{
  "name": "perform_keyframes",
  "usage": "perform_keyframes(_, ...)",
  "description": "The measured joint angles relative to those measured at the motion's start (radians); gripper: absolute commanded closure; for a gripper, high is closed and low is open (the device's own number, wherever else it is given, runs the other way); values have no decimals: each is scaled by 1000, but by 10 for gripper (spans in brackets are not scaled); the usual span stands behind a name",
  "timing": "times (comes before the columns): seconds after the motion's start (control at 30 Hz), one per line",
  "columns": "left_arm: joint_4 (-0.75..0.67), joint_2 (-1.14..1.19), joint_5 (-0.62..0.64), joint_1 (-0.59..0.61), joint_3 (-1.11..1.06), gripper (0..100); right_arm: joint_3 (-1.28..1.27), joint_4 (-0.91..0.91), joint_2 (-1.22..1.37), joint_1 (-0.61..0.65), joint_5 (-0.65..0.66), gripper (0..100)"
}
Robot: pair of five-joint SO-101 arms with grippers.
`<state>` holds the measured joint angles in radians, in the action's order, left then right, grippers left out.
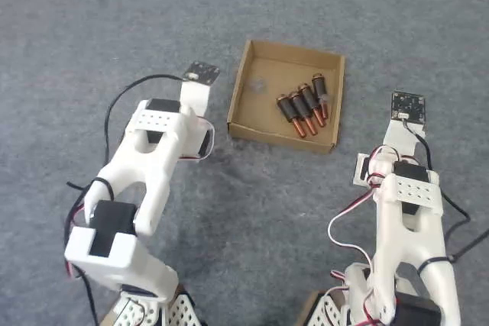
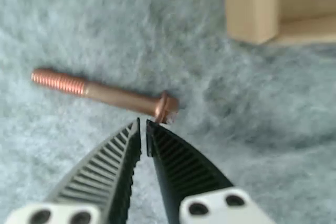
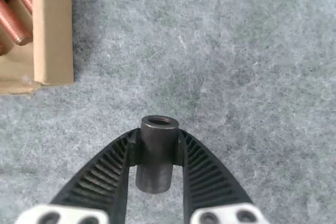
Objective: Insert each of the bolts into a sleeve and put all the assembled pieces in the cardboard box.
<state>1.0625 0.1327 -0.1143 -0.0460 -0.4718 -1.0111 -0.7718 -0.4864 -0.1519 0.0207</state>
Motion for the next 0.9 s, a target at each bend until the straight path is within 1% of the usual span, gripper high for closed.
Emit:
perform_keyframes(0.13, -14, 17, 0, -46, 25, 988, 0, 0, 0, 0, 0, 991)
perform_keyframes(0.3, -21, 124, -2, -71, 112, 988, 0, 0, 0, 0, 0, 991)
perform_keyframes(0.47, 49, 201, -11, -71, 230, 988, 0, 0, 0, 0, 0, 991)
perform_keyframes(0.77, 87, 224, -11, -71, 293, 988, 0, 0, 0, 0, 0, 991)
perform_keyframes(0.83, 137, 236, -31, -68, 333, 987, 0, 0, 0, 0, 0, 991)
perform_keyframes(0.9, 186, 239, -98, -58, 385, 987, 0, 0, 0, 0, 0, 991)
